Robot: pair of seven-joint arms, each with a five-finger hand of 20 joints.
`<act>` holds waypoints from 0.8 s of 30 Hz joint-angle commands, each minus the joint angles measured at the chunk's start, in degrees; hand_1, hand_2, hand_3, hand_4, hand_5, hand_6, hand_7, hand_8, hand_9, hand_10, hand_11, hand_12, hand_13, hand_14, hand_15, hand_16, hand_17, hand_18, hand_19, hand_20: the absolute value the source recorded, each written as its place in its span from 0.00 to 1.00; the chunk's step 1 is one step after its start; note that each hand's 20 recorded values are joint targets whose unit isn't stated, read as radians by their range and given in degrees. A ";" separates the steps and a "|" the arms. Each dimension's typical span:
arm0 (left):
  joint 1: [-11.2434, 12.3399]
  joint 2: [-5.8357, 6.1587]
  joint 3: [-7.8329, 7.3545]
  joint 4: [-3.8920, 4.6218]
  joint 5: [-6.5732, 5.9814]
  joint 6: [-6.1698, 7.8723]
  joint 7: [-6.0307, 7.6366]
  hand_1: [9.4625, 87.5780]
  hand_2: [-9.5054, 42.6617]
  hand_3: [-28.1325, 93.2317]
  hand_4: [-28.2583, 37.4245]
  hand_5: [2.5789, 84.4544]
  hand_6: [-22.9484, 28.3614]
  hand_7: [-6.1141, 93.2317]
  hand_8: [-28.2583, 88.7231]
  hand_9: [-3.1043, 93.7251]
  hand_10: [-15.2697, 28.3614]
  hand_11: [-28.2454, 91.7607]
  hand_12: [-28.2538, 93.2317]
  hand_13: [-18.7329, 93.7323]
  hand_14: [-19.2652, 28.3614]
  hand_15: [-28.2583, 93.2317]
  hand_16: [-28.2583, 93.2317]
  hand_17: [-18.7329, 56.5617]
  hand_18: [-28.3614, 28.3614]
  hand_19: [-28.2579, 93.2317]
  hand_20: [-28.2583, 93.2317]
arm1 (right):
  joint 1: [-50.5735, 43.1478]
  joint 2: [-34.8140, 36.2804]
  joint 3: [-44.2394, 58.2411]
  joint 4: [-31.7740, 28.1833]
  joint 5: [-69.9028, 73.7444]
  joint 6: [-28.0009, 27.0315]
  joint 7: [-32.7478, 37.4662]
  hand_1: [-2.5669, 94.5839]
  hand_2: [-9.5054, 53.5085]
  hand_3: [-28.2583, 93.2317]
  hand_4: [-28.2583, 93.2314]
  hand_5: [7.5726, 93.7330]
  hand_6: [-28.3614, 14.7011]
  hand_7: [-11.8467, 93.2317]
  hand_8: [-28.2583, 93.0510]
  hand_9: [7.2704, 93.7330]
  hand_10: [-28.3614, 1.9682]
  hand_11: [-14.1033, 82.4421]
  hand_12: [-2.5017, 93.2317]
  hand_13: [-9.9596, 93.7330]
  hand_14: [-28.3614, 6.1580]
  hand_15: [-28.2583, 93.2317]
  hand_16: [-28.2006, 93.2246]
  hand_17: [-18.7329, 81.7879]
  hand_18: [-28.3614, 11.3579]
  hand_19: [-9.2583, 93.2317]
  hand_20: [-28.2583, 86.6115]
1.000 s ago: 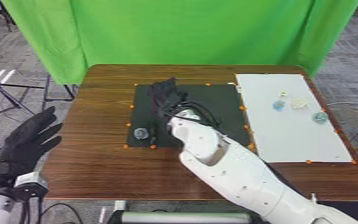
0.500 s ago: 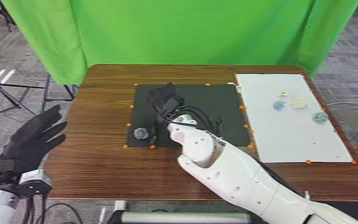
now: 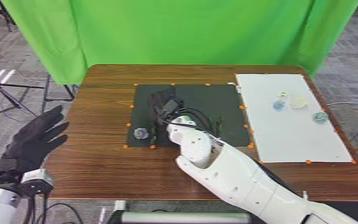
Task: Arrange flowers
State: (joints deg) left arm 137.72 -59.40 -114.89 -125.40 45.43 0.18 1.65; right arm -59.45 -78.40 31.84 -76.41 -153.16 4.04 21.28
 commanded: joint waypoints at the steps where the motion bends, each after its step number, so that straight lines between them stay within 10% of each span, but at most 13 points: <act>1: 0.24 -0.04 -0.17 0.01 -0.18 -0.49 -0.30 0.18 0.12 0.81 0.00 0.27 0.48 0.24 0.16 0.22 0.55 0.33 0.39 0.29 0.65 0.38 0.29 0.10 0.81 0.51 0.31 | 0.32 -0.17 0.17 -0.92 -1.48 -2.27 1.42 0.47 0.00 0.89 0.00 0.61 0.68 0.57 0.22 0.79 0.75 0.33 0.54 0.73 0.66 0.79 0.49 0.43 0.20 0.88 0.74; 13: 1.02 -0.74 -0.66 -0.36 -0.05 -0.25 -0.03 0.18 0.12 0.81 0.00 0.27 0.48 0.24 0.17 0.22 0.55 0.33 0.39 0.29 0.65 0.38 0.29 0.10 0.81 0.51 0.31 | 0.31 0.76 1.44 -5.29 -0.85 -2.65 1.60 0.37 0.00 0.93 0.00 0.59 0.76 0.39 0.09 0.71 0.61 0.51 0.36 0.72 0.64 0.80 0.49 0.42 0.16 0.88 0.76; 24: 3.24 -2.78 -1.84 -1.36 0.09 0.41 1.20 0.18 0.12 0.81 0.00 0.27 0.48 0.24 0.16 0.22 0.55 0.33 0.39 0.29 0.65 0.39 0.29 0.10 0.81 0.51 0.31 | -2.10 11.78 10.43 -17.20 2.99 -6.36 2.63 0.30 0.00 0.94 0.00 0.45 0.64 0.36 0.11 0.53 0.52 0.47 0.30 0.58 0.53 0.76 0.45 0.35 0.18 0.83 0.75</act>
State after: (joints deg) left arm 138.74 -60.38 -115.81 -125.78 45.46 0.19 1.98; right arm -60.19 -76.22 35.52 -86.89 -151.74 -1.22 23.17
